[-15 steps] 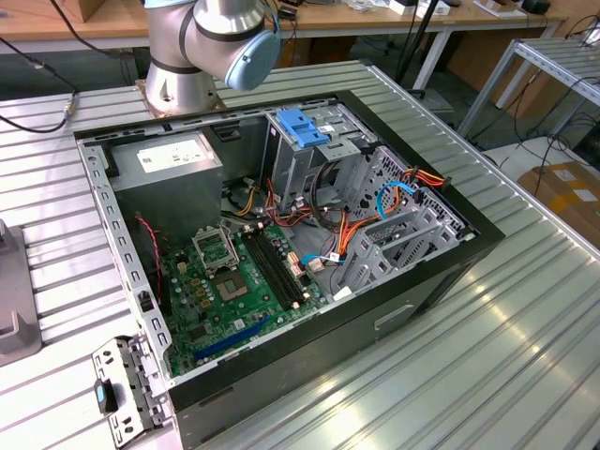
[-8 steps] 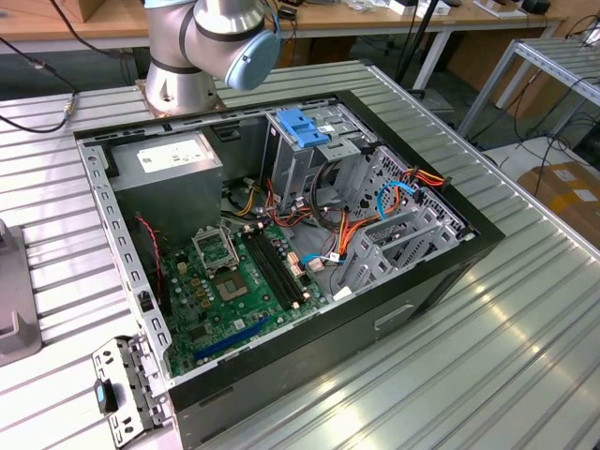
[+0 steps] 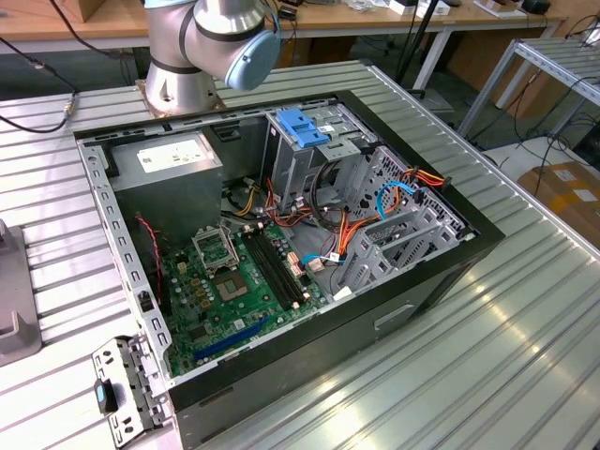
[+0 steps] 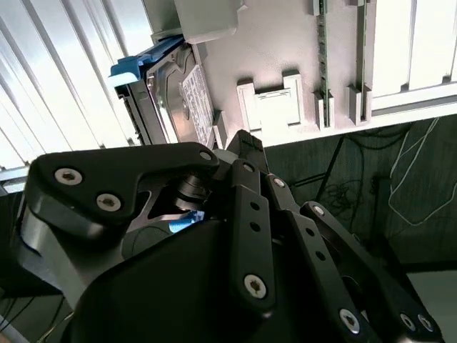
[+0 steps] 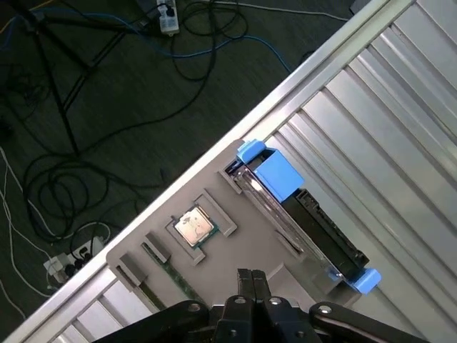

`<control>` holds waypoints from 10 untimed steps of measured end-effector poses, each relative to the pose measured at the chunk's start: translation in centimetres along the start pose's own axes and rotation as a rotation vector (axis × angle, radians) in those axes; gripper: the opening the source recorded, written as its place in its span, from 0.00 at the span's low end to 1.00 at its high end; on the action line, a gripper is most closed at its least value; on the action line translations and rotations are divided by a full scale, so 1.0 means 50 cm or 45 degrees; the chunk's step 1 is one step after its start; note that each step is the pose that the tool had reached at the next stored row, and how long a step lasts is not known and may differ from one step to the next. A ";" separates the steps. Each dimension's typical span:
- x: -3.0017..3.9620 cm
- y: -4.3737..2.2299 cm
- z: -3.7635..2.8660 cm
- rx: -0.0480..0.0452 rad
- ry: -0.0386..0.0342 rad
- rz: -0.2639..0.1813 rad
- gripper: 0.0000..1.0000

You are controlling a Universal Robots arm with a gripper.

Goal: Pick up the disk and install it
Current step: 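Pick up the disk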

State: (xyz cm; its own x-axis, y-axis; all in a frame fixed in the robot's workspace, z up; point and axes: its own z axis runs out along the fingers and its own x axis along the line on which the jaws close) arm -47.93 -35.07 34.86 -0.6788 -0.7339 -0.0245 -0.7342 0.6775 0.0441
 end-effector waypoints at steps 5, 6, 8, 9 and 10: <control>0.000 0.000 0.000 -0.002 0.0029 -0.066 0.10; 0.000 0.000 0.000 -0.002 0.0038 -0.085 0.10; 0.000 0.000 0.000 -0.003 0.0047 -0.106 0.10; 0.000 0.000 0.000 -0.003 0.0052 -0.117 0.10; 0.000 0.000 0.000 -0.003 0.0057 -0.128 0.10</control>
State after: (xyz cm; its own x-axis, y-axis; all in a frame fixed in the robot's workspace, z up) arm -47.93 -35.07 34.86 -0.6016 -0.7985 -0.0245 -0.7986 0.6003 0.0442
